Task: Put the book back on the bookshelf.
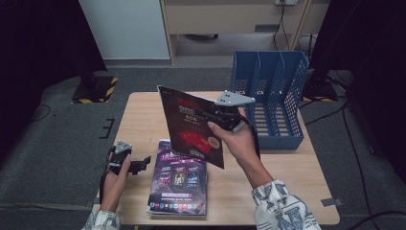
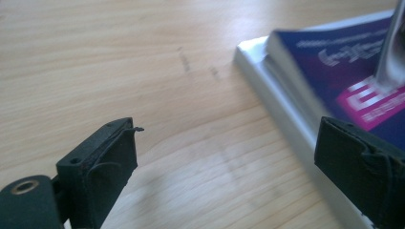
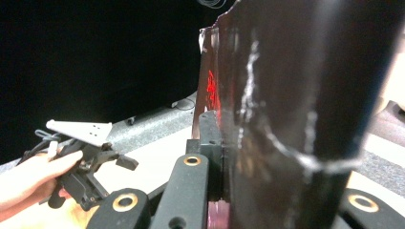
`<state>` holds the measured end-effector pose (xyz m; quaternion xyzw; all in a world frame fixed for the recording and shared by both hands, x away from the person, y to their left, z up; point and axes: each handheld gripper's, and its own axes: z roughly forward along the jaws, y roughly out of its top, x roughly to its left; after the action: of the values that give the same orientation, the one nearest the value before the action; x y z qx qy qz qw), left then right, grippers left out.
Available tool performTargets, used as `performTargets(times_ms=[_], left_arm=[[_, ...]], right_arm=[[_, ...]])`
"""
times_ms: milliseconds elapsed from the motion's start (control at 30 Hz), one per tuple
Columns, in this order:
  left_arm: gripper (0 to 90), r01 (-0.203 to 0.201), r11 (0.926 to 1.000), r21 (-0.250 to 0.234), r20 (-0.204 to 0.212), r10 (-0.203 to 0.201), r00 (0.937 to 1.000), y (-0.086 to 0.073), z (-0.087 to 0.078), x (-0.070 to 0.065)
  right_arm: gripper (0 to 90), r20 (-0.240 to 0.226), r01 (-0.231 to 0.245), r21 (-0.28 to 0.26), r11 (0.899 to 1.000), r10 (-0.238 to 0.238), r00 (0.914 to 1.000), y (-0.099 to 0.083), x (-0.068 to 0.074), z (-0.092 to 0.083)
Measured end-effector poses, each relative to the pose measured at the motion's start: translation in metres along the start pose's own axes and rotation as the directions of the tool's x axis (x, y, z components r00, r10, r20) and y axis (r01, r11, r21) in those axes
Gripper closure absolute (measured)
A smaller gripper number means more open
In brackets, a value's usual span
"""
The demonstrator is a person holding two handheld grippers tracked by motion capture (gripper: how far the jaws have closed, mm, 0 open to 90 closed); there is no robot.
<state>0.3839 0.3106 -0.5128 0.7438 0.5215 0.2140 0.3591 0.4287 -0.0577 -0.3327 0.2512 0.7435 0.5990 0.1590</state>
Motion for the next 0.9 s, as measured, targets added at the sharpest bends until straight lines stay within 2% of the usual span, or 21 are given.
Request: performTargets(times_ms=[33,67,200,367,567,733,900], left_arm=[[6.6,-0.006,0.9993,0.037,-0.032,0.007,0.9995,-0.003,0.001,0.004],[6.6,-0.01,0.9986,0.051,-0.047,0.013,0.9988,-0.005,0.002,0.006],[7.1,-0.008,0.9958,0.091,-0.063,0.014,0.9979,-0.01,0.006,0.01],[7.1,-0.004,0.9931,0.118,-0.076,0.013,0.997,-0.015,0.009,0.011],[4.5,-0.01,0.9929,0.118,-0.076,0.019,0.9969,-0.016,0.011,0.011],[1.0,-0.014,0.9964,0.083,-0.074,0.02,0.9971,-0.019,0.014,0.009],[0.4,-0.017,0.9964,0.083,-0.072,0.023,0.9971,-0.019,0.014,0.01]], right_arm=[[86.9,0.01,0.003,-0.006,1.0,-0.003,0.9999,0.003,0.0,-0.001],[86.9,0.013,0.003,-0.008,1.0,-0.003,0.9999,0.004,0.0,-0.001],[86.9,0.027,0.008,-0.018,1.0,-0.007,0.9996,0.008,-0.001,-0.003],[86.9,0.062,0.008,-0.034,0.999,-0.005,0.998,0.013,-0.003,-0.006],[86.9,0.087,-0.005,-0.051,0.999,0.009,0.9962,0.018,-0.01,-0.011],[86.9,0.103,-0.01,-0.046,0.999,0.015,0.9946,0.02,-0.015,-0.012],[86.9,0.116,-0.018,-0.053,0.998,0.024,0.993,0.021,-0.018,-0.014]])
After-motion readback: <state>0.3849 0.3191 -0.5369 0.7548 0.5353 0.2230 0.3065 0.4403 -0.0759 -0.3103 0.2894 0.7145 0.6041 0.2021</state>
